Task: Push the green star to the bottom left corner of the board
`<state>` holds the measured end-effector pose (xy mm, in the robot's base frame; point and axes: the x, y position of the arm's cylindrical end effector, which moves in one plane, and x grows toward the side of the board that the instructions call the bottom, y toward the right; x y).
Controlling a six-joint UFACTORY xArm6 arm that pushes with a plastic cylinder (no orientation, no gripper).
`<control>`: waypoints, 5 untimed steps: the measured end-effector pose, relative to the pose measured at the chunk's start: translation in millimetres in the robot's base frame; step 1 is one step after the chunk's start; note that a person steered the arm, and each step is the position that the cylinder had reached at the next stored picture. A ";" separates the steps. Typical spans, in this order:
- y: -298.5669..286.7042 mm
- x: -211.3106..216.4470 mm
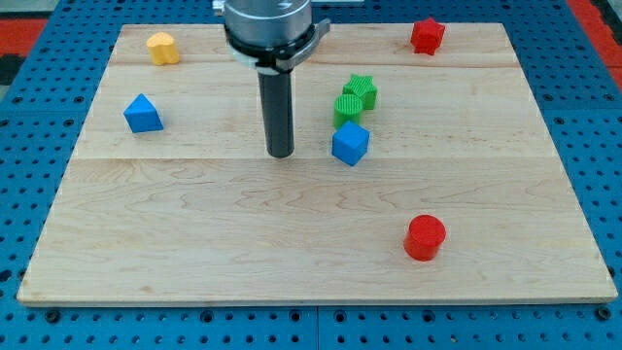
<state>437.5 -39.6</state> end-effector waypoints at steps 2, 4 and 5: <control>163.0 -22.3; 163.1 -22.4; 150.7 -22.4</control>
<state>415.0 111.1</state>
